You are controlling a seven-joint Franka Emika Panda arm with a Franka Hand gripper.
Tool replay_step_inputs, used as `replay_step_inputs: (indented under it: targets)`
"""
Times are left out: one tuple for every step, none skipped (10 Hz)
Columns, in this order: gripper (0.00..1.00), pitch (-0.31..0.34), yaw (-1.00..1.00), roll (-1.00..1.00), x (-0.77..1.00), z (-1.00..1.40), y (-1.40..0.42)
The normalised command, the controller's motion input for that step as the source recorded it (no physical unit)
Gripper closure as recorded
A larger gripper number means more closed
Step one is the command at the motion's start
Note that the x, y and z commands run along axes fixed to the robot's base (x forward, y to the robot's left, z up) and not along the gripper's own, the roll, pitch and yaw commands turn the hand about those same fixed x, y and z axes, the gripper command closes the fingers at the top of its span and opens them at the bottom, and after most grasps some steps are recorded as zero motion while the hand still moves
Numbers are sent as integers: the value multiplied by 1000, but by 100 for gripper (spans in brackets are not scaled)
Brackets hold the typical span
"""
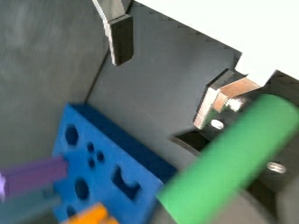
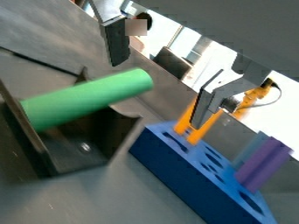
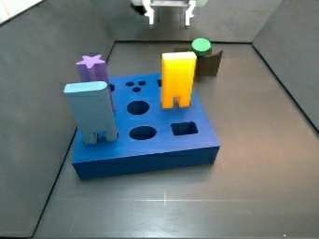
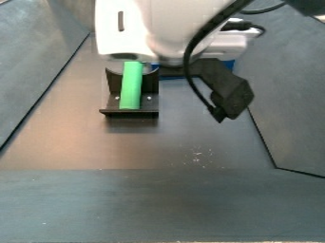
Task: Pick up the oval object. Move up. Place the oval object on the fixture. Regrasp the oval object. Move to above the board. Insert the oval object.
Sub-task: Regrasp the oval object.
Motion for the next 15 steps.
replay_step_inputs:
  targets:
    - [0,-1,-926,1000,-297,-134,-1000]
    - [0,-19,-924,1000,-248,-112,-1000]
    - [0,-49,-922,1000,-188,-91,-1000]
    - [0,-79,-923,1000,-169,-78,-1000]
    - [0,-103,-922,1000,-156,-50,-974]
    - [0,-125,-921,1000,-126,-24,-780]
    - [0,-154,-921,1000,-92,-3,-516]
    - [0,-173,-922,1000,-72,4,-312]
    - [0,-184,-922,1000,-62,4,-172]
    - [0,-211,-932,1000,-49,11,-24]
    - [0,-220,-933,1000,-45,7,-6]
    - [0,-235,-938,1000,-52,13,-1]
    - [0,-242,-942,1000,-54,11,-6]
    - [0,-246,-947,1000,-55,8,-13]
    - [0,-243,-951,1000,-55,8,-10]
